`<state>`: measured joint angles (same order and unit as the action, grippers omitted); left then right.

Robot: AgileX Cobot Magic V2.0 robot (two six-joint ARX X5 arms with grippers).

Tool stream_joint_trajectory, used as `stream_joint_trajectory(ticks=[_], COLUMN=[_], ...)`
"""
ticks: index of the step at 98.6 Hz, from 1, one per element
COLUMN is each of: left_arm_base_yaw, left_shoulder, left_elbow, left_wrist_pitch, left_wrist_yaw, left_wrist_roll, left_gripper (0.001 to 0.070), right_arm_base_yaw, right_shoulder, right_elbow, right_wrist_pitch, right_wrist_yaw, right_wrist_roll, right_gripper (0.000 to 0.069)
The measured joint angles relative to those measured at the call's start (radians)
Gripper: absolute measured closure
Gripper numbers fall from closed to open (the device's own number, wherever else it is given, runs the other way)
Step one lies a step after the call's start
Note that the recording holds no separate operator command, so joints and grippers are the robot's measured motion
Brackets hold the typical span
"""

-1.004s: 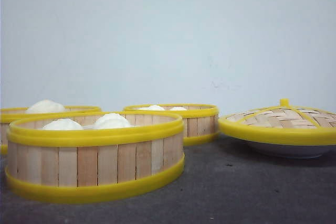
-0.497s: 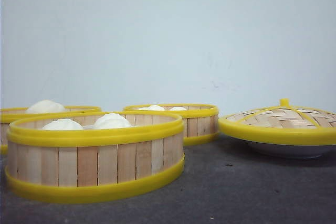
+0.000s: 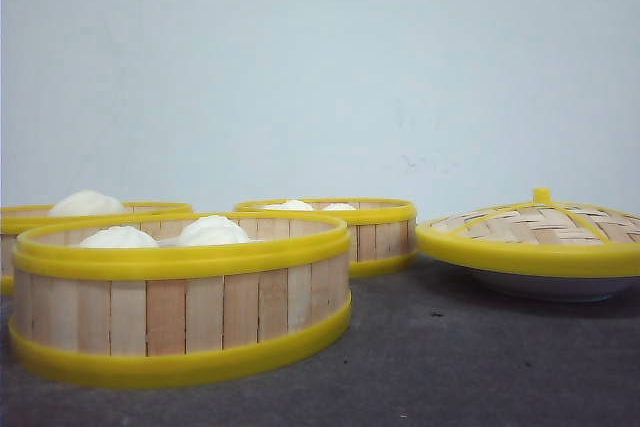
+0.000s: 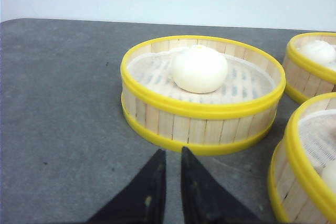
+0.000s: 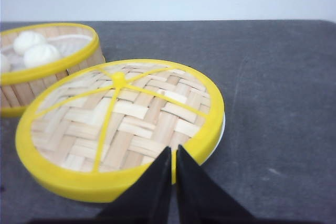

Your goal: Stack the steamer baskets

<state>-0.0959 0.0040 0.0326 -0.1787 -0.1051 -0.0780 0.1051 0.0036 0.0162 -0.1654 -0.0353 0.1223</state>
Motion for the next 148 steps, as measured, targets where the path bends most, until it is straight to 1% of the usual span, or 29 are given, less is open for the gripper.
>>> stream_joint_trajectory(ticks=[11,23,31,41,51,57,69,77,90,100,105,115,126,129,131,134,137,144,148], left_arm_base_yaw=[0.0,0.0,0.0,0.0,0.0,0.0,0.0,0.0,0.0,0.0,0.0,0.0,0.0,0.0,0.0,0.0,0.0,0.0,0.0], left_shoulder=[0.0,0.005,0.027,0.08,0.175,0.246,0.392,0.486,0.607,0.679,0.698,0.715,0.721,0.721,0.721,0.721,0.721,0.721,0.721], left_elbow=[0.002,0.058,0.148,0.277,0.388,0.45,0.566,0.62,0.644,0.644,0.644,0.644,0.645,0.645,0.645,0.645,0.645,0.645,0.645], left_wrist_pitch=[-0.001,-0.034,-0.037,-0.04,-0.086,-0.133,-0.225,-0.275,-0.307,-0.318,-0.319,-0.319,-0.33,-0.333,-0.335,-0.337,-0.338,-0.338,-0.338], left_wrist_yaw=[0.0,0.0,0.0,0.0,0.004,0.027,0.088,0.103,0.104,0.105,0.113,0.16,0.165,0.165,0.165,0.165,0.165,0.165,0.164], left_wrist_roll=[-0.072,-0.15,-0.179,-0.188,-0.186,-0.175,-0.132,-0.095,-0.043,-0.031,-0.025,-0.019,-0.018,-0.018,-0.018,-0.019,-0.019,-0.018,-0.018], left_gripper=[0.0685,0.0685,0.0685,0.0685,0.0685,0.0685,0.0685,0.0685,0.0685,0.0685,0.0685,0.0685,0.0684,0.0681,0.0675,0.0651,0.0619,0.0467,0.0385], right_arm_base_yaw=[0.0,0.0,0.0,0.0,0.0,0.0,0.0,0.0,0.0,0.0,0.0,0.0,0.0,0.0,0.0,0.0,0.0,0.0,0.0], right_shoulder=[0.001,0.021,0.058,0.156,0.283,0.366,0.537,0.644,0.805,0.884,0.911,0.946,0.959,0.959,0.959,0.959,0.959,0.959,0.959], right_elbow=[0.022,0.148,0.267,0.391,0.49,0.547,0.659,0.721,0.788,0.792,0.792,0.792,0.792,0.792,0.792,0.792,0.792,0.792,0.792], right_wrist_pitch=[0.027,0.023,0.0,-0.051,-0.122,-0.166,-0.241,-0.293,-0.369,-0.391,-0.401,-0.417,-0.432,-0.433,-0.433,-0.433,-0.433,-0.434,-0.435], right_wrist_yaw=[-0.053,-0.068,-0.067,-0.066,-0.066,-0.067,-0.069,-0.068,-0.069,-0.069,-0.069,-0.069,-0.07,-0.07,-0.07,-0.07,-0.07,-0.07,-0.07], right_wrist_roll=[0.072,0.145,0.163,0.162,0.145,0.135,0.092,0.059,0.022,-0.003,-0.014,-0.031,-0.044,-0.048,-0.05,-0.053,-0.056,-0.058,-0.058], right_gripper=[0.0682,0.0682,0.0682,0.0682,0.0682,0.0682,0.0682,0.0682,0.0682,0.0682,0.0682,0.0682,0.068,0.0658,0.063,0.0568,0.0486,0.0276,0.0184])
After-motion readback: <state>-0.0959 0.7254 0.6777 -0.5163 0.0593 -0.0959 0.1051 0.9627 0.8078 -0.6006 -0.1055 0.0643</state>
